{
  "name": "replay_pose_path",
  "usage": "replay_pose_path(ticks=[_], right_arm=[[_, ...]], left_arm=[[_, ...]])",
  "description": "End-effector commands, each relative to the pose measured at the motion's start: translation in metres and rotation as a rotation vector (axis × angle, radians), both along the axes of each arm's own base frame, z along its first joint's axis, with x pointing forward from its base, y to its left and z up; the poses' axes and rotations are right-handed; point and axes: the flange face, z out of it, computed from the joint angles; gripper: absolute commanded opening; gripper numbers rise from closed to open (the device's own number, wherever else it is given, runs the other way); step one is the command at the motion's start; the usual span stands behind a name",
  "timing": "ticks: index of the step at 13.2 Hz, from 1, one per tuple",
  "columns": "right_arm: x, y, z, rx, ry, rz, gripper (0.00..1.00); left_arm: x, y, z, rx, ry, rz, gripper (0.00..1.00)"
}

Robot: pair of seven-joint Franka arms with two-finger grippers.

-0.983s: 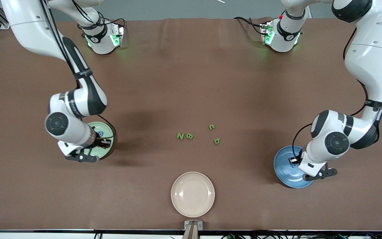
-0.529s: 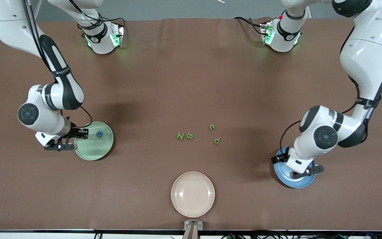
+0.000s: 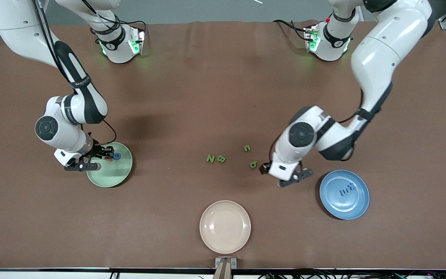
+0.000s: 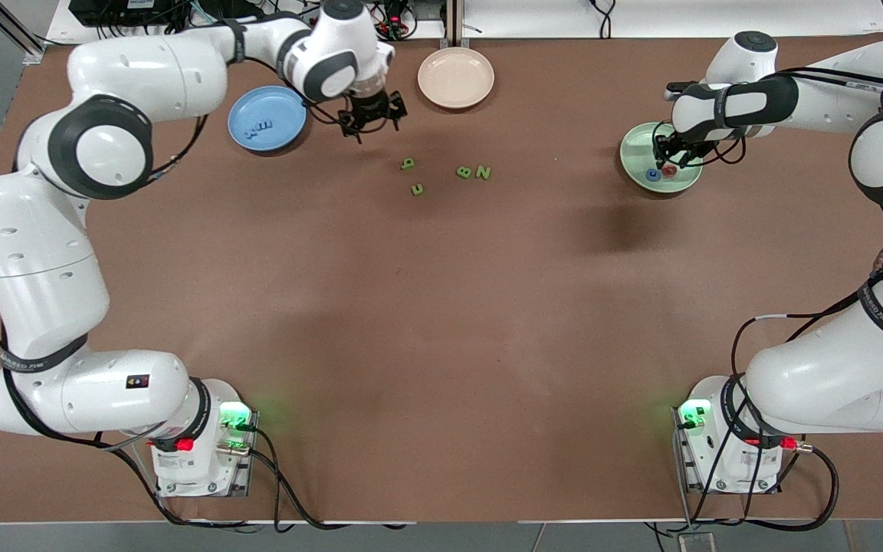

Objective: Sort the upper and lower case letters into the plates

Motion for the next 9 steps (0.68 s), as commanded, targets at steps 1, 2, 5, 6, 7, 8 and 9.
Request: replay_pose_path(ticks=[1, 2, 5, 6, 7, 8, 9], right_arm=[[0.008, 0.022, 0.025, 0.008, -0.001, -0.015, 1.0], [0.014, 0.04, 0.036, 0.002, 0.02, -0.073, 1.0], [0.012, 0.122, 0.049, -0.006, 0.01, -0.226, 1.0], [0.011, 0.15, 0.052, -0.002, -0.001, -0.274, 1.0], [0.012, 0.188, 0.051, 0.005, -0.009, -0.329, 1.0], [0.015, 0.22, 0.046, 0.011, -0.012, -0.398, 1.0], [0.017, 0.256, 0.042, 0.02, -0.018, -0.46, 1.0]], left_arm=[[-0.005, -0.031, -0.01, -0.011, 0.009, 0.089, 0.99], [-0.013, -0.042, -0.017, 0.004, 0.01, 0.114, 0.99], [-0.018, -0.042, -0.038, 0.024, 0.035, 0.256, 0.98], [-0.019, -0.042, -0.043, 0.024, 0.046, 0.272, 0.97], [-0.018, -0.042, -0.044, 0.023, 0.051, 0.281, 0.93], [-0.018, -0.042, -0.05, 0.021, 0.059, 0.312, 0.9], [-0.017, -0.043, -0.051, 0.019, 0.058, 0.343, 0.87]])
